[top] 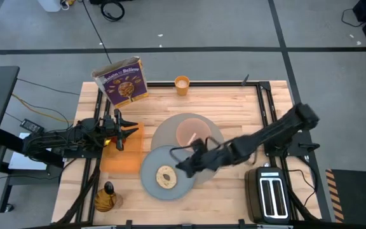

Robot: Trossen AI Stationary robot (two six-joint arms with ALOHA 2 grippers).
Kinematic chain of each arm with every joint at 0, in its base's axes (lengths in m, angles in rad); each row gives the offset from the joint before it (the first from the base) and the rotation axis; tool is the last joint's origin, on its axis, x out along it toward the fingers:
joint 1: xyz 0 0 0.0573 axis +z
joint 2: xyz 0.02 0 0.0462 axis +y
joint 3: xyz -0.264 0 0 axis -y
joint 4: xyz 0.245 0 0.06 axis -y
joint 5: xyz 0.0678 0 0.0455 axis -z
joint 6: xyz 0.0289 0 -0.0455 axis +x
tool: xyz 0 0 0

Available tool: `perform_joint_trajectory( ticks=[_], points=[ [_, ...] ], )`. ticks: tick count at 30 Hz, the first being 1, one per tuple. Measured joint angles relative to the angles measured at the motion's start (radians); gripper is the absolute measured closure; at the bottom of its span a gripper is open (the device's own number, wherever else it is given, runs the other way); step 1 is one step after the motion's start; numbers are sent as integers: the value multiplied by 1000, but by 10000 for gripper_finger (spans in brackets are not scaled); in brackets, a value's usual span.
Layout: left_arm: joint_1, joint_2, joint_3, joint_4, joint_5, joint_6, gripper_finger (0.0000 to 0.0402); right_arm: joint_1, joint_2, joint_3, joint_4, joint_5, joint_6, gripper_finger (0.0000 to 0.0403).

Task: Arrange a breakfast setting
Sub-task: Put the orange cup of milk to the top right of the gray placemat

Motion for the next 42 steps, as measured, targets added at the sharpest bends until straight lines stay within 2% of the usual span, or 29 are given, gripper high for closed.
perform_joint_trajectory(
  ticks=[3, 7, 12, 15, 18, 21, 25, 30, 36, 42],
  points=[
    [0, 0, 0, 0, 0, 0, 294, -24, -107, 0, -8, -75, -286, 268],
    [0, 0, 0, 0, 0, 0, 294, -74, -225, 1, -94, -46, -505, 268],
    [0, 0, 0, 0, 0, 0, 294, -252, -278, 1, -223, -63, -785, 256],
    [0, 0, 0, -1, 0, 0, 294, -379, -257, 1, -220, -150, -941, 243],
    [0, 0, 0, -1, 0, 0, 294, -514, -197, 1, -213, -243, -1038, 227],
    [0, 0, 0, -1, 0, 0, 294, -634, -123, 9, -208, -271, -1129, 219],
    [0, 0, 0, -1, 0, 0, 294, -748, -13, 86, -226, -325, -1319, 220],
    [0, 0, 0, 9, 0, -3, 294, -840, 143, 268, -300, -408, -1477, 221],
    [1, 0, 0, 84, -9, -135, 294, -916, 345, 490, -442, -455, -1602, 221],
    [1, 0, 0, 89, -35, -132, 294, -964, 469, 577, -507, -476, -1640, 221]
  ],
)
